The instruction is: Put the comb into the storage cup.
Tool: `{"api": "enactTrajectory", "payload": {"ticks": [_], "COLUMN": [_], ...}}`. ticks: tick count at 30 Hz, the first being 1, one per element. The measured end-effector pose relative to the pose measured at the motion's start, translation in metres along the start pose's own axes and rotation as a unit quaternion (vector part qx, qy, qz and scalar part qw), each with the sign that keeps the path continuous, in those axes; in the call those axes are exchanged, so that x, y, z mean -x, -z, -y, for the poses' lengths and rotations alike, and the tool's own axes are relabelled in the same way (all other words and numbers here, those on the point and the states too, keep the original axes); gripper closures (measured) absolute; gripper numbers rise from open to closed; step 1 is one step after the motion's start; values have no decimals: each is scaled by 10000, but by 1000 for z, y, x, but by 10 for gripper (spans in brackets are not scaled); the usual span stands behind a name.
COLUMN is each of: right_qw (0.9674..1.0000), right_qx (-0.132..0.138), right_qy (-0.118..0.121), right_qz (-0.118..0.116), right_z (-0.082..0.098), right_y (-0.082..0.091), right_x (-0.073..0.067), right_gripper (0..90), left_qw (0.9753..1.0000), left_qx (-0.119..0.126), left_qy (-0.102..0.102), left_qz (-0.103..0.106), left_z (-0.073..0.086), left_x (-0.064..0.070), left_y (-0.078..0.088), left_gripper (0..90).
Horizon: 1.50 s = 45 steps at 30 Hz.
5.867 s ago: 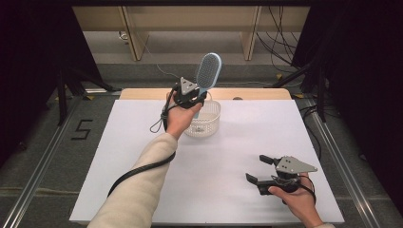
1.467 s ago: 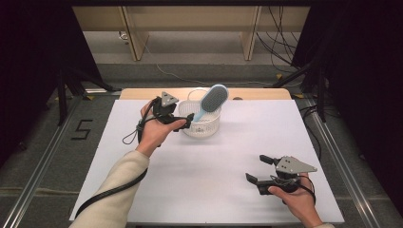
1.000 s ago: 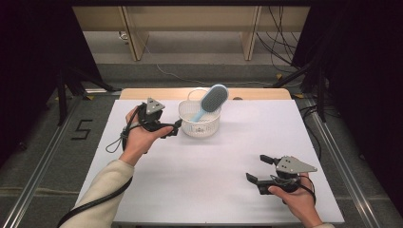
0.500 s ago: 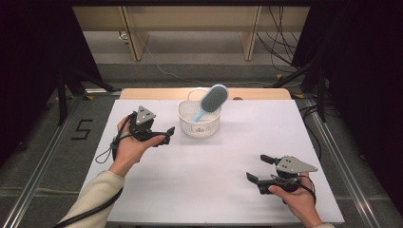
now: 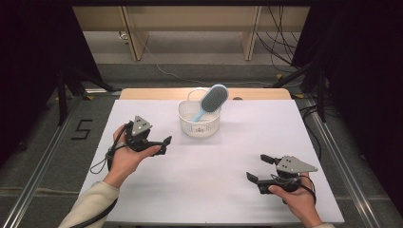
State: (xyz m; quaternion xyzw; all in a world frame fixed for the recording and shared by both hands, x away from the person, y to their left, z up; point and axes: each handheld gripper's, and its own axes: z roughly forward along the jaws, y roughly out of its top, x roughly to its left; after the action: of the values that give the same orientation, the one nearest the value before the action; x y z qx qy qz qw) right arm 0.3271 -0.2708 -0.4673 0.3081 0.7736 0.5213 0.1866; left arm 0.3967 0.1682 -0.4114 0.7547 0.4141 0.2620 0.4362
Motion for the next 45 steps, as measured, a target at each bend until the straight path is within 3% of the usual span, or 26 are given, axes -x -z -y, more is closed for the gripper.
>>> {"api": "enactTrajectory", "payload": {"ticks": [29,45], "right_qw": [10000,10000], "right_qx": [23,26], "right_qy": [-6,3], "right_qz": [26,24], "right_z": [-1,-1], "right_y": [1,1], "right_x": [0,0], "right_gripper": [142,142], "left_qw": [9998,9994], "left_qx": [174,172], "left_qy": [6,-214], "left_qz": [127,217], "left_z": [40,56], "left_x": [8,12], "left_y": [23,32], "left_gripper": [43,41]}}
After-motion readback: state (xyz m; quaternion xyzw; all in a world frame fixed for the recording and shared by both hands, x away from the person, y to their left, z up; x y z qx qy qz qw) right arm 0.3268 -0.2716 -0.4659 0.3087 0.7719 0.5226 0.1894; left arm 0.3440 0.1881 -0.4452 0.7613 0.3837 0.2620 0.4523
